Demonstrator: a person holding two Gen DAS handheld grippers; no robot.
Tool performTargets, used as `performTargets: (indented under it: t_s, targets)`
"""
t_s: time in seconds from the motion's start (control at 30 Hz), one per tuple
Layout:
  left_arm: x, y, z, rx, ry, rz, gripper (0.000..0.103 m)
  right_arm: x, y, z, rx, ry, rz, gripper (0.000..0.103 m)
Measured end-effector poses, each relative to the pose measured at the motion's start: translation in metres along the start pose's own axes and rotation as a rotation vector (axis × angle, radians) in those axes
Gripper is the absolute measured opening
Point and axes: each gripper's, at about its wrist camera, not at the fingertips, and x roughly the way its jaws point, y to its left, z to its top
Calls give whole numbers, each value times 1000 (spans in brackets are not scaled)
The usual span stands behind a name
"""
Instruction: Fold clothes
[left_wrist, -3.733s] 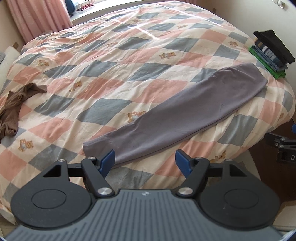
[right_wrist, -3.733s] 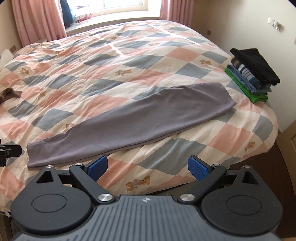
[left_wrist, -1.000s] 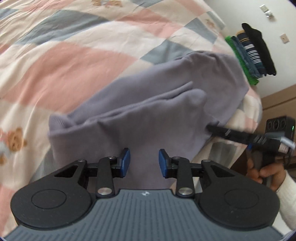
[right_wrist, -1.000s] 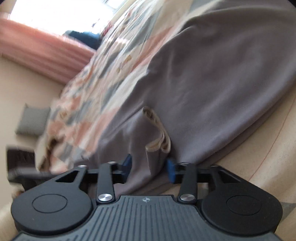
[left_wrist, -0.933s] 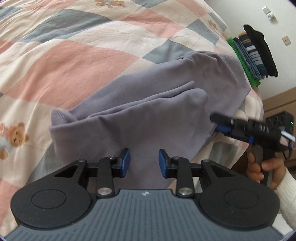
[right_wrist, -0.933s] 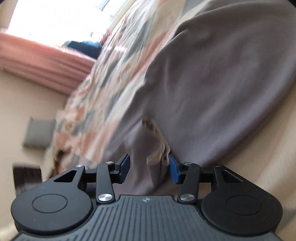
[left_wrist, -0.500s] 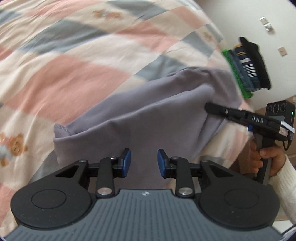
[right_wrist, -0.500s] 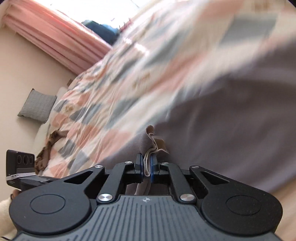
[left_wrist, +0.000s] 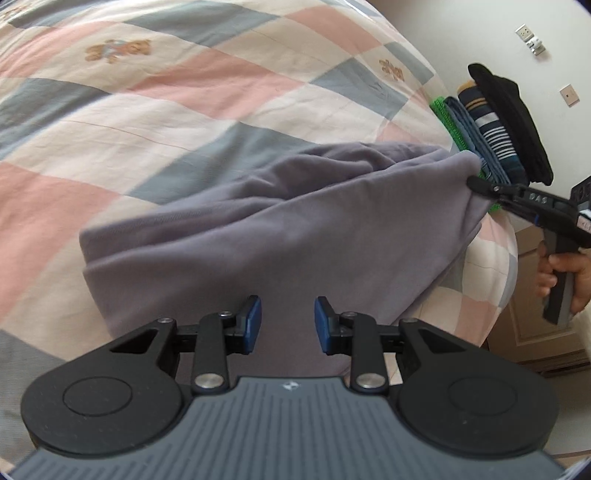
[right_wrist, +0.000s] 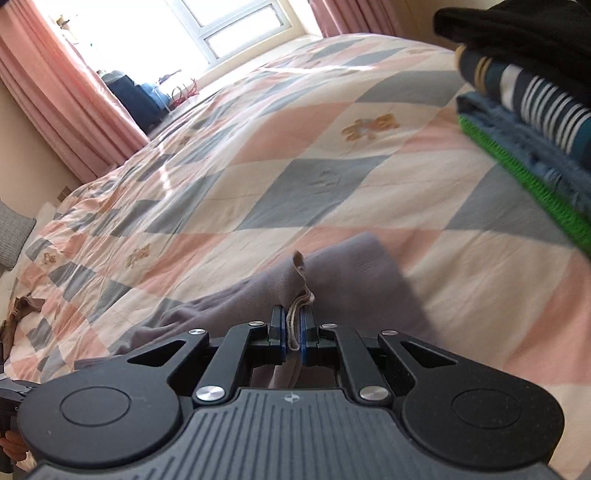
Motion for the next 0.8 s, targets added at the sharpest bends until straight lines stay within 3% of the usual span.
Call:
performTargets:
  t_s: [0.17, 0.37, 0.43, 0.5, 0.57, 0.63, 0.73, 0.8]
  targets:
    - [12, -14, 2, 14, 4, 34, 25, -26, -9, 7, -23, -62, -23, 6]
    - [21, -17, 2, 17, 22, 69, 25, 21, -40, -5, 46, 8, -72, 8]
    - [20, -17, 2, 20, 25, 76, 25, 33, -44, -6, 66, 29, -90, 14]
    - [17, -16, 3, 29, 24, 88, 25, 30, -44, -3, 87, 15, -121, 28]
    - [12, -15, 5, 39, 18, 104, 25, 15, -35, -1, 63, -43, -182, 38]
    - [6, -14, 7, 48, 0, 116, 25, 1, -21, -1, 7, -104, -214, 38]
    - [1, -13, 14, 81, -39, 130, 25, 8, -2, -5, -81, -85, -114, 38]
    - [5, -10, 18, 109, -50, 160, 25, 31, 3, -9, -136, -46, -99, 34]
